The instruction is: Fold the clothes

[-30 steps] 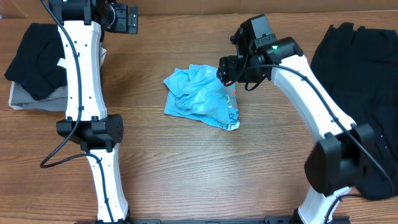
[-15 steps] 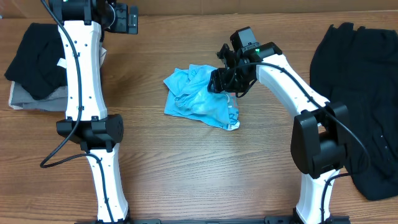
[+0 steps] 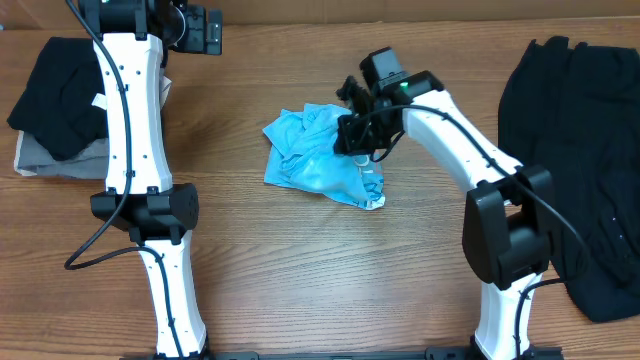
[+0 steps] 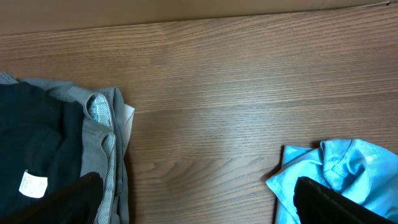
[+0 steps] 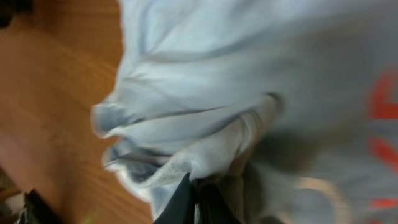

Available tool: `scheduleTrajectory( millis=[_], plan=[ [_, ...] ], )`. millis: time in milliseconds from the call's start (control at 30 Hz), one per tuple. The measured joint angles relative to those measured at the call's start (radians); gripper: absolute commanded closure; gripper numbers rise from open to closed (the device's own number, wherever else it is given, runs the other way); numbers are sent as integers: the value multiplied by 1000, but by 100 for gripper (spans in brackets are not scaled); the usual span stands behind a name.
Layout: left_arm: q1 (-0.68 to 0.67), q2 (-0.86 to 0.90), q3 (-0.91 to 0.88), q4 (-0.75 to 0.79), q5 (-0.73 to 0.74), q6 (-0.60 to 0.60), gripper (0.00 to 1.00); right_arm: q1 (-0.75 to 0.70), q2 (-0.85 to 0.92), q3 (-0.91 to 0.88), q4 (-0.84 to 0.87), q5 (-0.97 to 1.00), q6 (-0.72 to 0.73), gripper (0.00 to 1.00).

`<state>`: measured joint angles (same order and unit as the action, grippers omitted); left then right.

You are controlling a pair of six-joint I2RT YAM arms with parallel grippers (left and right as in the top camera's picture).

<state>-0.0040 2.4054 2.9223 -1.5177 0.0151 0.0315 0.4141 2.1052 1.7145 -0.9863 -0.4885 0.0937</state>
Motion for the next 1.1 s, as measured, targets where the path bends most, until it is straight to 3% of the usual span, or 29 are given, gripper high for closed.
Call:
scheduleTrajectory(
  millis=[200,233,267,300,400,567,733,933,1100],
  plan=[
    [0,0,-3,12,0,0,0,152,0,0,-24,-32,-2,95],
    [0,0,-3,13,0,0,0,184,0,0,-24,-32,-2,85],
    [0,0,-3,15,0,0,0,224,0,0,-24,-36,-3,61],
    [0,0,-3,15,0,0,0,254,0,0,-25,-39,-8,47],
    [0,0,-3,15,0,0,0,331,0,0,-24,-50,-6,34],
    [0,0,-3,15,0,0,0,339,0,0,-29,-60,9,36],
    [0,0,-3,14,0,0,0,216,0,28,-52,-31,41,41],
    [0,0,-3,15,0,0,0,75,0,67,22,132,35,41],
    [0,0,-3,15,0,0,0,79,0,67,51,267,0,41]
  ],
)
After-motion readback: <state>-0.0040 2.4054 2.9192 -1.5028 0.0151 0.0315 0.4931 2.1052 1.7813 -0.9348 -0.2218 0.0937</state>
